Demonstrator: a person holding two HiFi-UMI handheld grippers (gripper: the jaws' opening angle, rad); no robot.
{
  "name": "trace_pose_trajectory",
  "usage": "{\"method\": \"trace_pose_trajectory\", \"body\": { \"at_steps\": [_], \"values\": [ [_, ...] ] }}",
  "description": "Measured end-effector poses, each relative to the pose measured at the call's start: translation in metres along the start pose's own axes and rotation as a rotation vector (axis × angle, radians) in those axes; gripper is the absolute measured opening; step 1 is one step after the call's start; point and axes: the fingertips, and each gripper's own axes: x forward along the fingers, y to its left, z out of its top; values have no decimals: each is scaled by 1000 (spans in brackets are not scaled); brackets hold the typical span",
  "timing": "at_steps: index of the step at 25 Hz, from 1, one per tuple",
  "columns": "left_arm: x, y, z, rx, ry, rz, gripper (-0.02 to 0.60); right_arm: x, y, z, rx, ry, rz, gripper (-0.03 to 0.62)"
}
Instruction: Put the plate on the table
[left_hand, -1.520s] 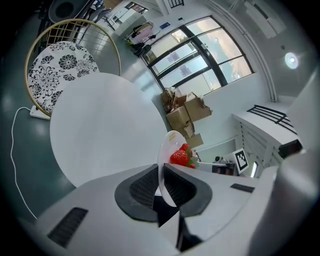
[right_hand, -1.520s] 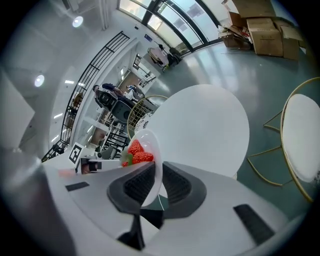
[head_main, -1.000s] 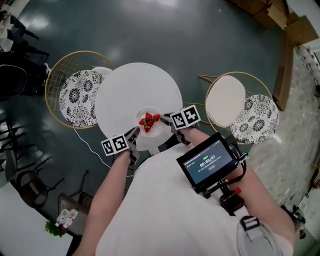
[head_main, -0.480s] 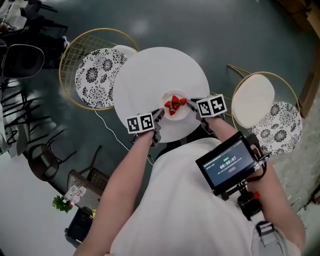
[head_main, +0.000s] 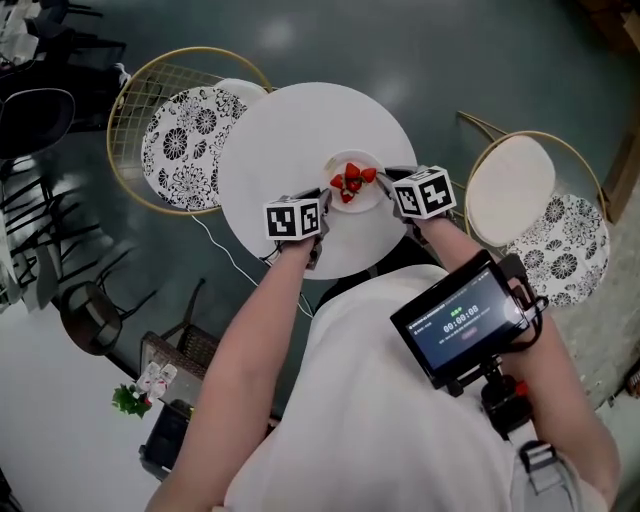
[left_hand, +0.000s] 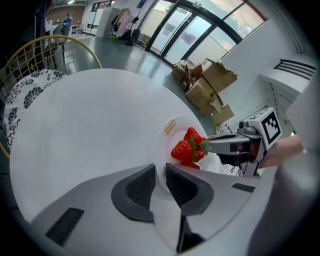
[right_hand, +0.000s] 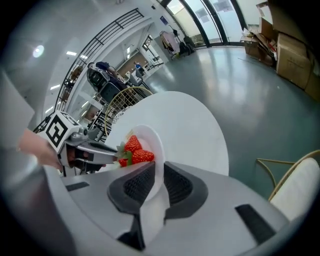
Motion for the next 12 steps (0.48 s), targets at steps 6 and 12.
{"method": "trace_pose_trajectory", "body": {
  "at_steps": [6, 12],
  "values": [
    [6, 4, 0, 113, 53, 73, 67, 6, -4, -4, -49, 26, -31, 47],
    [5, 5, 1, 177, 44, 127, 80, 8, -5, -4, -184, 26, -113, 68]
  ]
}}
